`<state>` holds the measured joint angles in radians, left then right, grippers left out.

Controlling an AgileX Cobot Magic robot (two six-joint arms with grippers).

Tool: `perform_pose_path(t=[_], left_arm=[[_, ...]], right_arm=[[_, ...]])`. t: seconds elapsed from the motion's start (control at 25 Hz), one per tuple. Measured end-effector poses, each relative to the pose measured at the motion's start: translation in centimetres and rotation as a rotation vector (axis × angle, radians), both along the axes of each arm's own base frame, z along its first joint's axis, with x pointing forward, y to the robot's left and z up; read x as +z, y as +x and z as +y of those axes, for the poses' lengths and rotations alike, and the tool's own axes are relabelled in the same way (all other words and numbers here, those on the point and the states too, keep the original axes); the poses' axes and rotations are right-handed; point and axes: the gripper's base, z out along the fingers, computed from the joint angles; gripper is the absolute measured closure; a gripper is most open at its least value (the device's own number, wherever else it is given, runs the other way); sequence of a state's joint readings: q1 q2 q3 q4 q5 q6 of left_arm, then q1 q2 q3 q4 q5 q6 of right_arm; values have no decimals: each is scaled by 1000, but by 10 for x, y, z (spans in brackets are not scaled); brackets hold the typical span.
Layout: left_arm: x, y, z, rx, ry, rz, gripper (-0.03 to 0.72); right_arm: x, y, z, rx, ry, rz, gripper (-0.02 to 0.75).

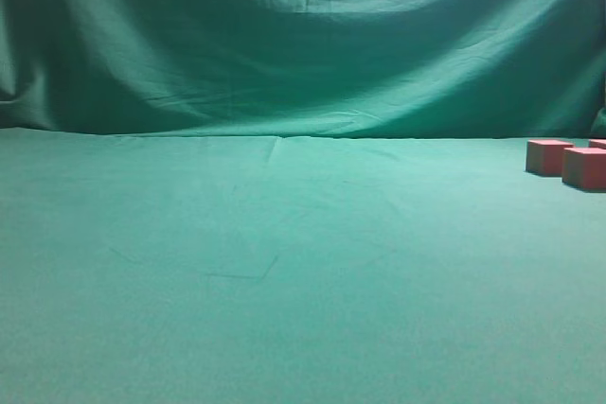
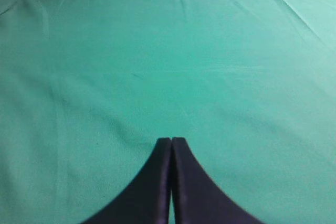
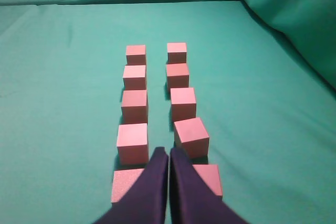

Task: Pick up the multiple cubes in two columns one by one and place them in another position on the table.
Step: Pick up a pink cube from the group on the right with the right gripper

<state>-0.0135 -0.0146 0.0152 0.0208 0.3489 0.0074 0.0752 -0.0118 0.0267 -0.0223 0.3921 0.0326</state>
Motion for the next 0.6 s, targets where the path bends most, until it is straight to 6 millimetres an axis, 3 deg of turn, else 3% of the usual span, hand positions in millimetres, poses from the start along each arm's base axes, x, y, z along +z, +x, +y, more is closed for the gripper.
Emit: perform_pose_path(t=[0.6], left_arm=[[0,0,0,0,0,0,688]], right_arm=[[0,0,0,0,0,0,738]])
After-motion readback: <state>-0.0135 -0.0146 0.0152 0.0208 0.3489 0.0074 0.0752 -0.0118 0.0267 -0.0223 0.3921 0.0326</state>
